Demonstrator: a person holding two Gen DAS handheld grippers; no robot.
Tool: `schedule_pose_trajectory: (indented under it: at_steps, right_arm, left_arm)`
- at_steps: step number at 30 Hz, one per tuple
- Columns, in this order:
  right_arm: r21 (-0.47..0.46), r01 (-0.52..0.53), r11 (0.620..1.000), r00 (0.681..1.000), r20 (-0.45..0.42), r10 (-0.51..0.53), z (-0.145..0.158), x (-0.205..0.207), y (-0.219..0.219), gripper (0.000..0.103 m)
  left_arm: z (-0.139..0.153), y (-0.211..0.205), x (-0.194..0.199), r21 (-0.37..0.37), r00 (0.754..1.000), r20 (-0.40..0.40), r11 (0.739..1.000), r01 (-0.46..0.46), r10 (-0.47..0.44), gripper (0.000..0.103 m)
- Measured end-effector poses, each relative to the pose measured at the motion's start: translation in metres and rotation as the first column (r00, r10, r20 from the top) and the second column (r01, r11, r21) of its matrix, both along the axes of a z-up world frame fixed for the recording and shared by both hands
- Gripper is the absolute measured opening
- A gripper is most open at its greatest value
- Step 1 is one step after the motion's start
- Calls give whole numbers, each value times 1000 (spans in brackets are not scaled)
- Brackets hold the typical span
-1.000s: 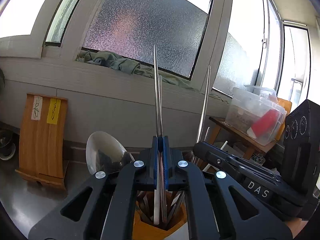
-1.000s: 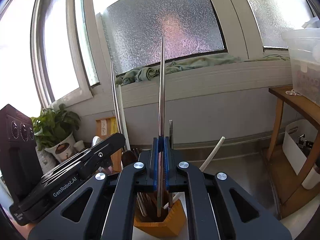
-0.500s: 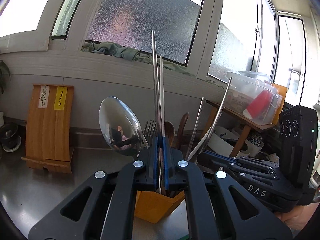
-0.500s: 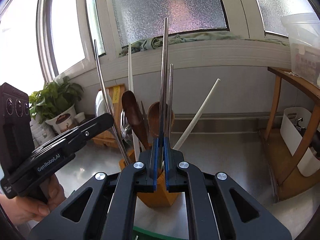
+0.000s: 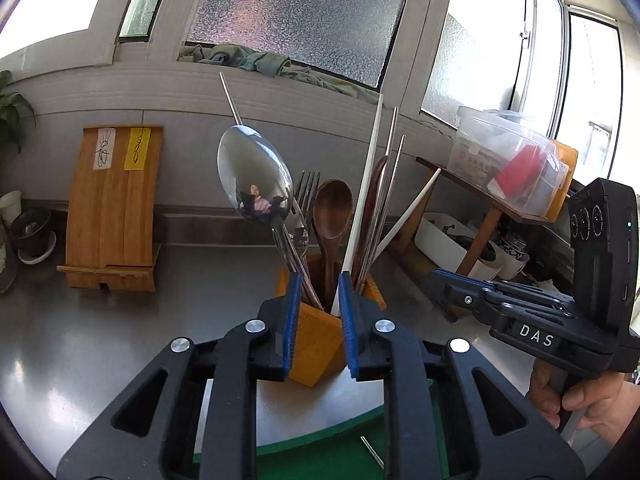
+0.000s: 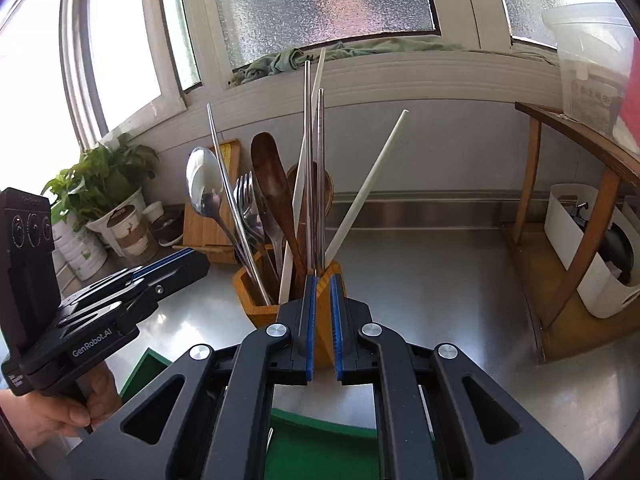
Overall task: Organize utensils
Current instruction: 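Lift both metal chopsticks, drop them into the orange holder and open both tools, then move the left tool to the wooden spoon while the right tool approaches the white-tipped chopstick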
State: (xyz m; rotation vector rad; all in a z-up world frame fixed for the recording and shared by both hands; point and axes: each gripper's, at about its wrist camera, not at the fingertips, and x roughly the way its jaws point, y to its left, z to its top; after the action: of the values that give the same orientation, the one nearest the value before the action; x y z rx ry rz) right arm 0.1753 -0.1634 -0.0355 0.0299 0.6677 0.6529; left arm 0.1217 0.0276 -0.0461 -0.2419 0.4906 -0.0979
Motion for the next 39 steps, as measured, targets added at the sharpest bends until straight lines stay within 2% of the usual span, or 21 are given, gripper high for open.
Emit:
schedule_pose_trajectory:
  at_steps: [2,3,5,6,7,8,13,15,18,20,23,25,26,28,31,33,35,36,39]
  right_arm:
    - [-3,7,1000,1000,-25,-7,1,-7,-7,10]
    - [-4,13,1000,999,-39,-13,1,-11,-12,14]
    - [4,19,1000,998,-67,-19,2,-21,-21,48]
    - [20,19,1000,997,-75,-18,3,-28,-26,77]
    - [31,17,999,997,-76,-15,4,-34,-29,83]
    - [26,12,1000,997,-82,-10,5,-40,-32,83]
    - [-13,-4,1000,989,-146,2,7,-61,-41,97]
    - [-25,-10,1000,982,-190,5,5,-66,-43,97]
    - [-44,-33,998,961,-274,20,0,-71,-43,97]
    - [-61,-67,996,931,-362,40,-6,-72,-39,97]
    - [-103,-100,990,866,-498,35,-21,-73,-29,95]
    - [-124,-128,984,822,-568,35,-32,-74,-22,83]
    - [-133,-141,981,804,-594,35,-38,-75,-19,79]
    - [-150,-162,975,774,-632,31,-49,-79,-13,63]
    - [-151,-197,969,741,-670,46,-60,-85,-3,42]
    - [-162,-211,964,732,-679,46,-66,-90,4,36]
    - [-173,-224,959,729,-683,47,-71,-94,10,33]
    - [-184,-232,955,731,-680,47,-72,-96,12,28]
    - [-239,-251,938,747,-664,31,-74,-102,19,24]
  left_arm:
    - [2,1,-10,-8,1000,-19,1000,-4,4,35]
    - [3,1,-15,-13,1000,-30,1000,-3,3,40]
    - [4,1,-26,-18,998,-55,1000,0,-1,49]
    - [4,0,-30,-20,998,-70,1000,1,-2,55]
    - [4,0,-35,-26,996,-85,1000,0,-3,58]
    - [3,0,-40,-30,995,-102,1000,-2,-1,64]
    - [-1,-3,-59,-48,979,-203,999,4,-13,80]
    - [-2,-5,-67,-60,970,-242,998,11,-25,86]
    - [-3,-5,-77,-60,946,-322,998,14,-32,90]
    - [-6,-5,-80,-69,911,-409,997,24,-50,91]
    - [-17,0,-83,-129,843,-530,991,22,-88,91]
    - [-27,4,-84,-169,799,-591,985,11,-111,91]
    - [-31,5,-85,-178,785,-608,984,8,-116,90]
    - [-39,6,-87,-184,763,-634,983,10,-127,85]
    - [-46,3,-87,-194,744,-649,980,41,-159,70]
    - [-50,0,-84,-179,735,-657,982,67,-170,57]
    - [-52,-5,-83,-154,733,-657,983,100,-178,51]
    - [-53,-8,-83,-125,735,-656,985,119,-172,47]
    - [-55,-15,-82,-69,737,-656,985,159,-165,45]
